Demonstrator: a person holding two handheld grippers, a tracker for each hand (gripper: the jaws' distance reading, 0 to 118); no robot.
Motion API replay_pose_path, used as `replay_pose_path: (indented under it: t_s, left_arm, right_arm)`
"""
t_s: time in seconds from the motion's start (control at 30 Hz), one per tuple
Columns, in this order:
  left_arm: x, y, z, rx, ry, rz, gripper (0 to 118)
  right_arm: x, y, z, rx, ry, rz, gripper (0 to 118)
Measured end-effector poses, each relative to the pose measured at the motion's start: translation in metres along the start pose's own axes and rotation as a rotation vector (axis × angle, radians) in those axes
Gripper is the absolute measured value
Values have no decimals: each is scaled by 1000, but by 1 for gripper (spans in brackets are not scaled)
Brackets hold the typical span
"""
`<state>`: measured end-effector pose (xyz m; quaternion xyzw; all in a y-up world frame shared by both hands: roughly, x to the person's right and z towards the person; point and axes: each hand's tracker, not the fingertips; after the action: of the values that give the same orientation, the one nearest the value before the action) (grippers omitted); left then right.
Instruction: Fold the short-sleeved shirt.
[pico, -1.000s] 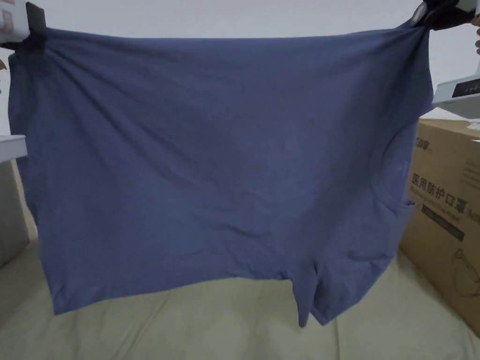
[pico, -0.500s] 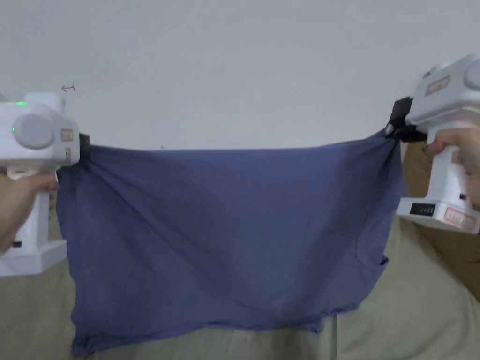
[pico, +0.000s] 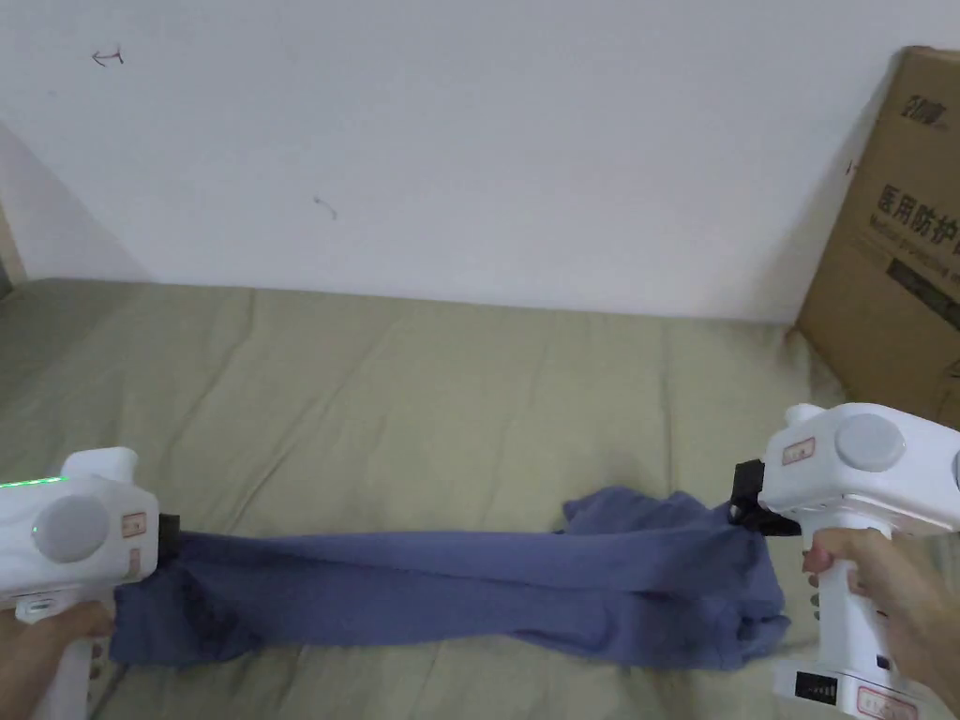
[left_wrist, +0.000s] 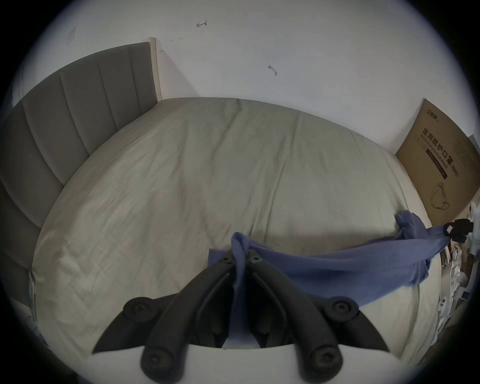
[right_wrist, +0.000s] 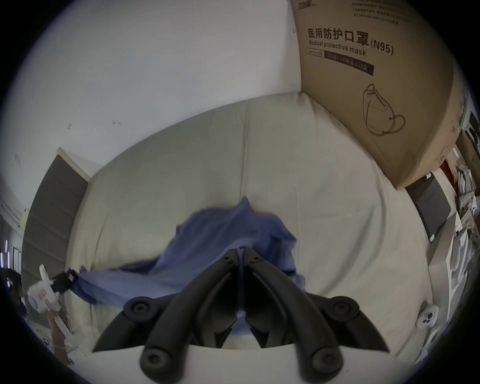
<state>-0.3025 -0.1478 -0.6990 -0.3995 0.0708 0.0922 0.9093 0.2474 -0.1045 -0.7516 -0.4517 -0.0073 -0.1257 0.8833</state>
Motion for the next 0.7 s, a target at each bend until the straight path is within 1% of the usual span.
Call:
replay_pose_path:
  t_s: [0.03,0.1,0.17,0.2,0.23,0.3,0.37,0.43,0.47,0.5,0.53,0.57,0.63,0.7]
  left_arm:
    - [-1,-3,9,-2,2,-28,3]
    - [-6,-15,33,25,-14,-52,3]
    - [-13,-31,60,55,-38,-47,3]
    - [-17,-41,73,66,-47,-22,3]
    - [-21,-52,87,73,-68,-7,3]
    - [-28,-76,114,72,-64,-22,3]
    - [-29,-106,144,76,-51,-104,3]
    - [-30,-141,170,89,-14,-143,3]
    - [-31,-159,183,52,-10,-172,3]
    - [-33,-175,192,51,-15,-182,3]
    - [-35,-192,201,41,-6,-187,3]
    - [-43,-207,202,17,22,-186,3]
    - [-54,-235,216,15,26,-172,3]
    - [-64,-260,233,-12,20,-116,3]
  right_arm:
    - [5,-9,7,-13,5,1,3]
    - [18,-26,24,-2,58,-45,3]
    - [29,-47,49,-8,67,-37,3]
    - [38,-56,55,0,59,-33,3]
    - [43,-68,68,-9,57,-10,3]
    - [53,-98,95,-21,62,0,3]
    - [51,-140,129,-36,67,8,3]
    - [56,-177,151,-54,68,10,3]
    - [64,-196,158,-51,70,11,3]
    - [66,-215,165,-38,52,5,3]
    - [66,-234,172,-61,30,20,3]
    - [69,-255,179,-74,36,29,3]
    - [76,-292,192,-93,50,-40,3]
    - [83,-324,207,-124,84,-88,3]
